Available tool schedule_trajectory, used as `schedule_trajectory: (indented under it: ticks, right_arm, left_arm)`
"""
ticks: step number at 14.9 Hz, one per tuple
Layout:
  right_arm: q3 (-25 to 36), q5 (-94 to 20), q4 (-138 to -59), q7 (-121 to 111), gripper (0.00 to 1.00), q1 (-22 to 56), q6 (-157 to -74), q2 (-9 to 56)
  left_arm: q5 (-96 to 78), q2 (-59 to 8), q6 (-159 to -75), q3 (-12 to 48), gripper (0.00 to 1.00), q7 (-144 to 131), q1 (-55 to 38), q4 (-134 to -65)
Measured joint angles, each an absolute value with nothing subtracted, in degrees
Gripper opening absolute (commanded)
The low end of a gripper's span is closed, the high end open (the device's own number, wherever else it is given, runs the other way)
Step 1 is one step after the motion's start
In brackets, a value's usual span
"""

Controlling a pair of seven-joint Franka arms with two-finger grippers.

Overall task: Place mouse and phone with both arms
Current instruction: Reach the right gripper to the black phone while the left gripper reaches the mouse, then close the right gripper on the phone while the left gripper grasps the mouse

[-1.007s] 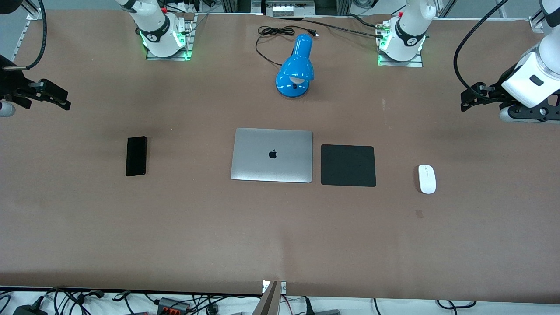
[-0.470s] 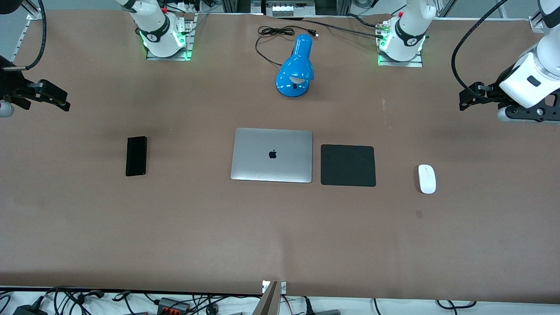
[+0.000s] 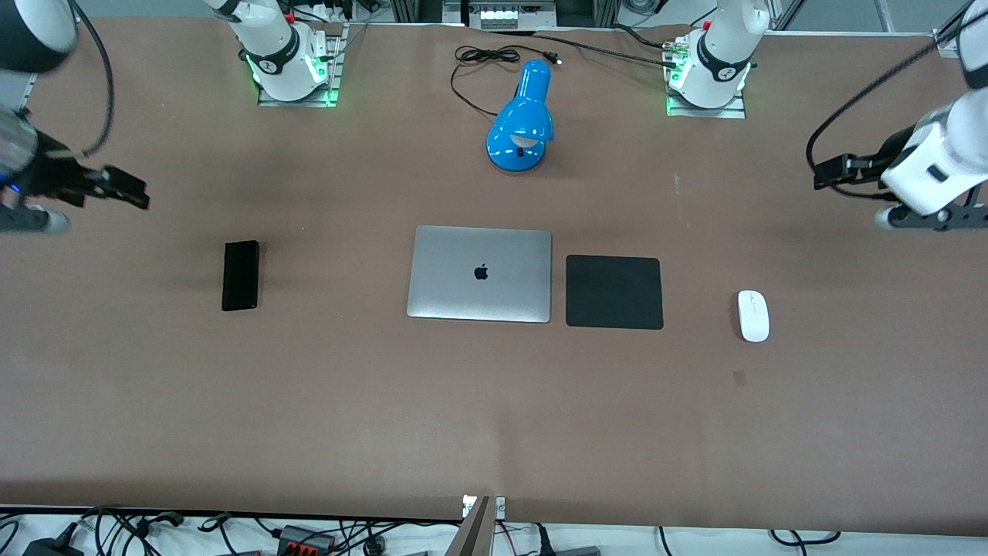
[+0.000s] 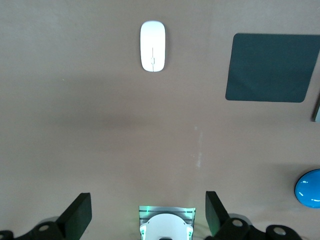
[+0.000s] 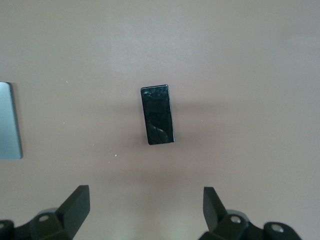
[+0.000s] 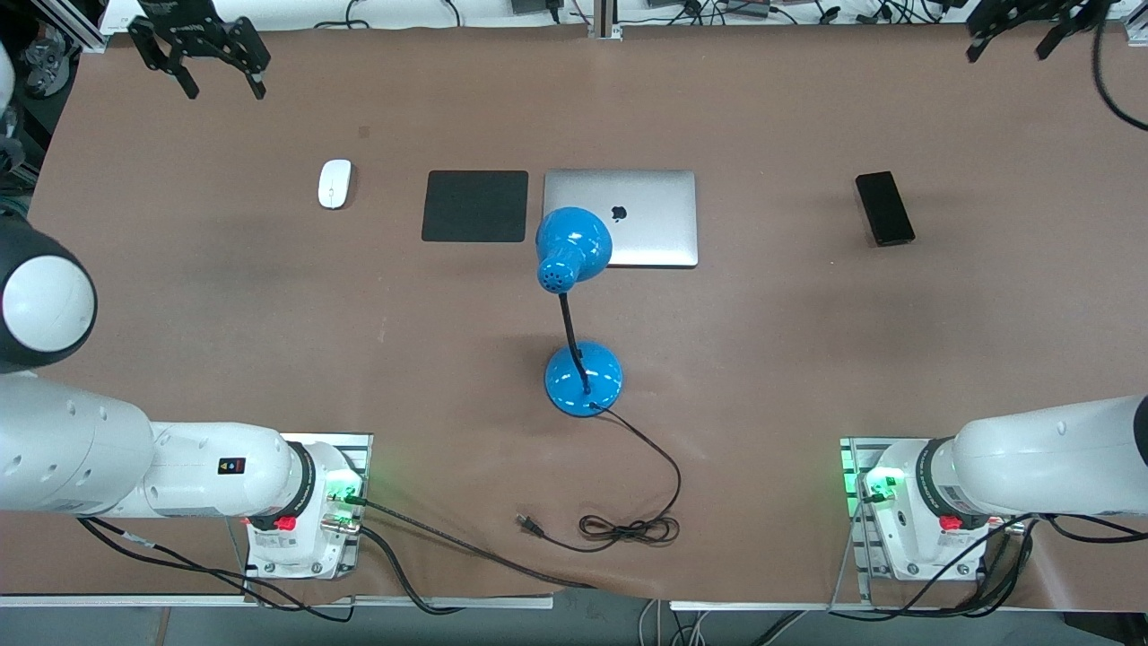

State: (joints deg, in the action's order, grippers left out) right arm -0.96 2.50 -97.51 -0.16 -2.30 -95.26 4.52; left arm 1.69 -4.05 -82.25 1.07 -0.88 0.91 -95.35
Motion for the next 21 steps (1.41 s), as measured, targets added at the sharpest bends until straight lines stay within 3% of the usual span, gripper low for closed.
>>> schedule_trajectory:
  ticks: [3, 6, 11, 16, 21]
  right_arm:
    - [-0.8, 2.6, -99.1, 0.0, 1.0, -2.5, -100.8, 11.6]
    - [-0.6, 2.6, -105.4, 0.0, 1.0, -2.8, -113.7, 16.9]
    - [-0.6, 2.6, -117.9, 0.0, 1.0, -2.9, -128.8, 17.8]
    - [-0.5, 2.7, -122.1, -0.2, 1.0, -3.2, -134.9, 21.6]
    - [-0.5, 4.6, -122.1, -0.3, 1.0, -3.3, -137.9, 25.2]
  left_arm:
    - [1.7, -8.6, -83.5, 1.1, 1.0, -0.9, 0.9, -95.4]
    - [1.7, -13.6, -91.0, 1.1, 1.0, -0.9, 0.9, -97.0]
    - [1.7, -18.8, -109.2, 1.1, 1.0, -0.9, 1.5, -104.3]
    - [1.7, -21.9, -131.6, 1.1, 1.0, -0.1, 1.5, -113.2]
    - [1.7, -26.8, -141.3, 1.0, 1.0, 3.0, 2.9, -114.2]
